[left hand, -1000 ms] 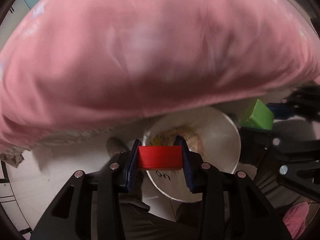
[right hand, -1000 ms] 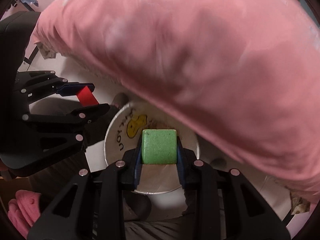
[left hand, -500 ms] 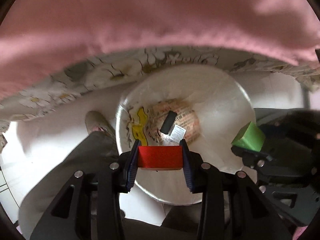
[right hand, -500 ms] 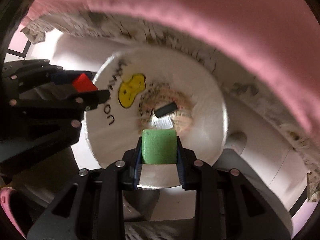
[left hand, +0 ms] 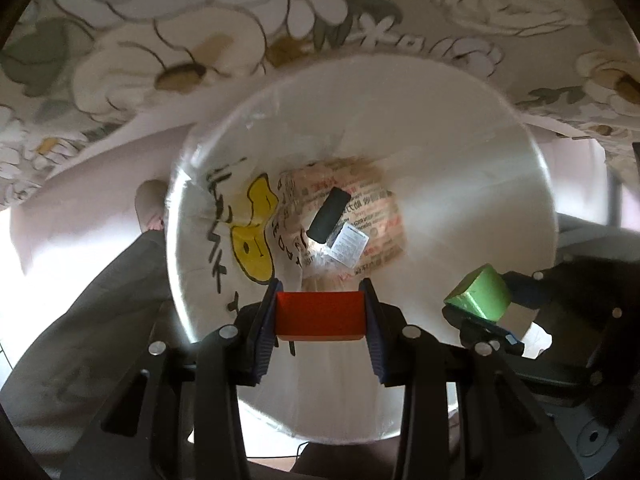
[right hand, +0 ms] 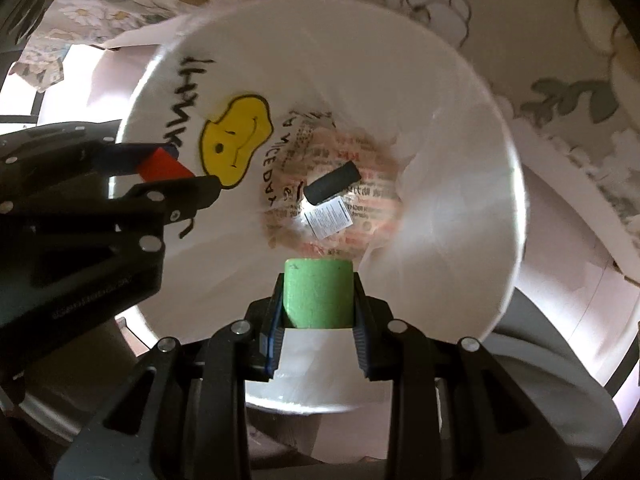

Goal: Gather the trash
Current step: 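Open both tools to drop the red block and green cube into the bin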

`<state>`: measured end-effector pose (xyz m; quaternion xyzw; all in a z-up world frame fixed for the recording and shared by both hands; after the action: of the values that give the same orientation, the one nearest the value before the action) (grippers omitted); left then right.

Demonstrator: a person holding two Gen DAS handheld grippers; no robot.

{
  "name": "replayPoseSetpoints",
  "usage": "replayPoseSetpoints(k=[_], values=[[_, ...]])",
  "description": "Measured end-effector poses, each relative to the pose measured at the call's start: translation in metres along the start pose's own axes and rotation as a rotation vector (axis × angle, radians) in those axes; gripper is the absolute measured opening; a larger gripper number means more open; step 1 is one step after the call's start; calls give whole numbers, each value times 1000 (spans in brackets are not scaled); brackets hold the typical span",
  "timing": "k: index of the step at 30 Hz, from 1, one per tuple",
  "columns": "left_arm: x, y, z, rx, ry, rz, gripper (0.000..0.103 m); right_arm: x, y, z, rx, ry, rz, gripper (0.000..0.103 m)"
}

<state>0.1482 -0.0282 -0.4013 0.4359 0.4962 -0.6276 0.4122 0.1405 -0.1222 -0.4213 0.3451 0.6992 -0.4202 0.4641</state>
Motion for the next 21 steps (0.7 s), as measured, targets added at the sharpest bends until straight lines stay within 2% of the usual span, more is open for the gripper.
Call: replayPoseSetpoints(k=[5, 7, 8, 9, 21], values=[[13, 3, -1, -16, -8, -32, 42, 14, 1, 2, -4, -15, -26, 32], [14, 3, -2, -17, -4, -44, 49, 16, 4, 0, -11, -26, -28, 42], [15, 3, -2, -19, 1, -45, 53, 16, 4, -1, -12, -35, -24, 53], [15, 4, -2, -20, 3, -43, 55, 15, 5, -1, -14, -39, -14, 55], [1, -3, -1, -11, 6, -22, 55, 1, -2, -1, -24, -25, 15, 55]])
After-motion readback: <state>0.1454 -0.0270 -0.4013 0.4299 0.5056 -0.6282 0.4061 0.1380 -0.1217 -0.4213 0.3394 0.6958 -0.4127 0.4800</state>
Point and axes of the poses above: each gripper's, at about its wrist camera, not at the fingertips, and x roughly the way its jaws point, z to its right, y to its top, the point moved 1 cm from there along x, roughly the way its jaws point, and after that the axes turned 7 degrees about -z, right-handed, at the moved point
